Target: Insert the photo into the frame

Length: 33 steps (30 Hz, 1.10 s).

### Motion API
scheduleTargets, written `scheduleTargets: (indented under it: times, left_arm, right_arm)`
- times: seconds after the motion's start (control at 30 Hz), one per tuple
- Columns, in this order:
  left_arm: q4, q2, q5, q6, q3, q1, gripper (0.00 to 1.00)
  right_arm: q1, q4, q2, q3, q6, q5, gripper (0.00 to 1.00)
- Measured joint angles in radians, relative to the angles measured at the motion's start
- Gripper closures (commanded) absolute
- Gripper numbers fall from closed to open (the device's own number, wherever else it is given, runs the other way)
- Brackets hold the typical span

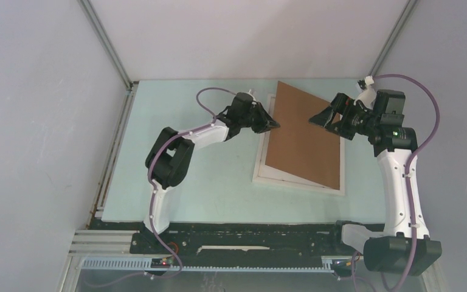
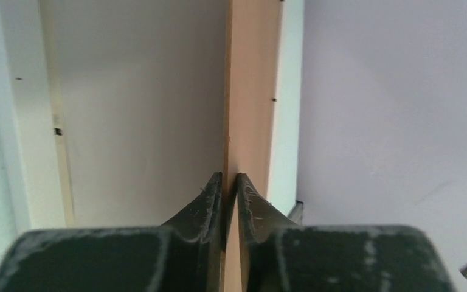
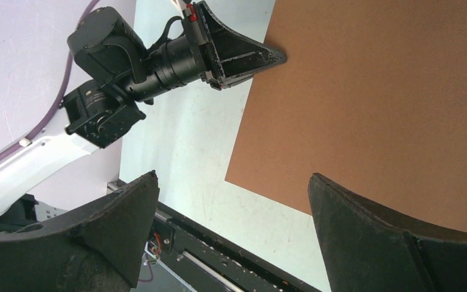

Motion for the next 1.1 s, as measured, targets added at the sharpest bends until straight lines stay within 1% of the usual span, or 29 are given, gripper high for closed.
scheduleTargets:
  times: [0.13,0.27,0.47,0.5,0.53,0.6,0.7,0.87,1.0,1.1]
  left_arm:
    - [-0.167,0.001,-0.063,0.087,0.071,-0.009,0.62]
    - [-0.3,0.01,-0.11,0.153,0.142,-0.011,0.48]
    - [-0.463,0.012,-0.195,0.244,0.23,-0.013,0.37]
    - [-0.495,0.012,-0.216,0.261,0.251,-0.013,0.18]
    - [-0.526,0.012,-0.233,0.28,0.274,-0.013,0.11]
    - [-0.596,0.012,-0.271,0.314,0.327,-0.013,0.07]
    - [-0.661,0.007,-0.311,0.363,0.384,-0.013,0.05]
    - [-0.723,-0.03,-0.333,0.43,0.381,-0.012,0.05]
    - [-0.711,-0.073,-0.309,0.462,0.302,-0.012,0.06]
    - [-0.688,-0.085,-0.283,0.466,0.217,-0.012,0.05]
  right_arm:
    - [0.0,0.002,0.0,-0.001,0.0,-0.003,0.0]
    - [0.0,0.007,0.0,-0.001,0.0,-0.009,0.0]
    - [0.0,0.007,0.0,-0.001,0.001,-0.018,0.0]
    - [0.0,0.008,0.0,-0.001,0.002,-0.019,0.0]
    - [0.0,0.009,0.0,-0.001,0.003,-0.023,0.0]
    - [0.0,0.023,0.0,-0.008,0.007,-0.027,0.0]
    - [0.0,0.041,0.0,-0.026,0.02,-0.03,0.0]
    - [0.005,0.122,0.011,-0.09,0.07,-0.016,0.0]
    - [0.005,0.178,0.092,-0.127,0.103,0.047,0.0]
    - [-0.017,0.214,0.183,-0.132,0.112,0.132,0.0]
